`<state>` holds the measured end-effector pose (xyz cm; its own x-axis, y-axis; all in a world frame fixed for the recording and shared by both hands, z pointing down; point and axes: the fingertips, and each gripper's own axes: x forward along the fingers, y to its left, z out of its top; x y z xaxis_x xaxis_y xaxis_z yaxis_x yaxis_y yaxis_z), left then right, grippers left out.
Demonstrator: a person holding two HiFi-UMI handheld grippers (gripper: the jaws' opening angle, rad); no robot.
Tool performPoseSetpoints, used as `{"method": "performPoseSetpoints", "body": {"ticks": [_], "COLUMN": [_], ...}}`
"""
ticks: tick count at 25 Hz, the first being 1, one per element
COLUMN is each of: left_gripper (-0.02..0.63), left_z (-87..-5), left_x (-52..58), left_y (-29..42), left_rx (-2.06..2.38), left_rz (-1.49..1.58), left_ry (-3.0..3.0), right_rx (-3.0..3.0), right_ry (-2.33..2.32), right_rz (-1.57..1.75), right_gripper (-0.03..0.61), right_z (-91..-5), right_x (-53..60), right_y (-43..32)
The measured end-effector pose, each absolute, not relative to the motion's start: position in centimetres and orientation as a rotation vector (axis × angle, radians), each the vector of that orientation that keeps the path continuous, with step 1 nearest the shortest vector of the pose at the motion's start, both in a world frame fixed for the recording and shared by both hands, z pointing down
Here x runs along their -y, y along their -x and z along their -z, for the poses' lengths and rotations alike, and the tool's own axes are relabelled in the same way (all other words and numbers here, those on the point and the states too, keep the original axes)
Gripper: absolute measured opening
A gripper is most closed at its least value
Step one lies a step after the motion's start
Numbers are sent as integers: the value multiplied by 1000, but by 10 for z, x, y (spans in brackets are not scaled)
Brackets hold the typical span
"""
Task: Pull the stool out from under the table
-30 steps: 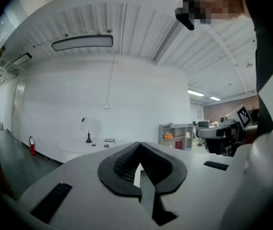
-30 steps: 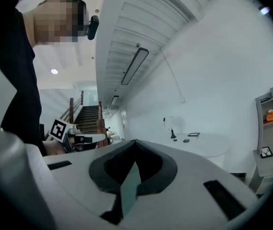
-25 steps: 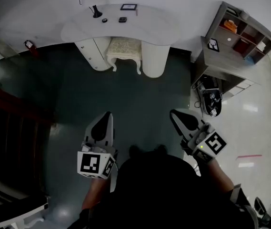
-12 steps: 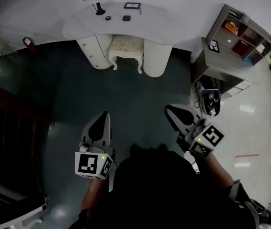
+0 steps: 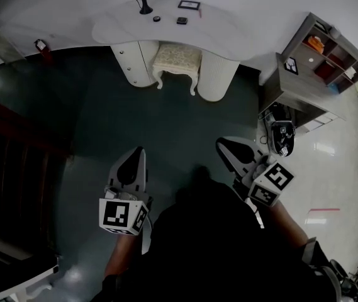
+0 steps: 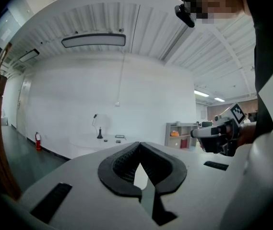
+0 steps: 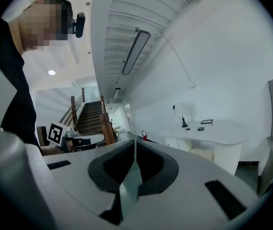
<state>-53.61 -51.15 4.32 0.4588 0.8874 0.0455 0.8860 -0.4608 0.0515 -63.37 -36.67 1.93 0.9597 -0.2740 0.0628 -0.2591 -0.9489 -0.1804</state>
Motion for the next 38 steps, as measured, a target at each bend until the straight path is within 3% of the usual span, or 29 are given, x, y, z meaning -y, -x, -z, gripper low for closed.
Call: {"method": "performPoseSetpoints", "body": {"ticks": [21,31,38], "left_gripper": [14,14,15], "left_z": [-21,-16,-22], "left_x": [332,276,260], "left_y": [374,321,243], "left_rx": [-1612,-1709,-1802], "left_rz": [-153,-194,-205], "left_ry": [-2646,-2557,-2539], "right_rx": [-531,-500,-438], "right_ry": [2889,2856,2846], "right_rz": [155,152,171], "right_gripper": [20,20,20], "right_z": [-23,-24,-29], "right_x": [193,153,148], "right_y": [457,402,329]}}
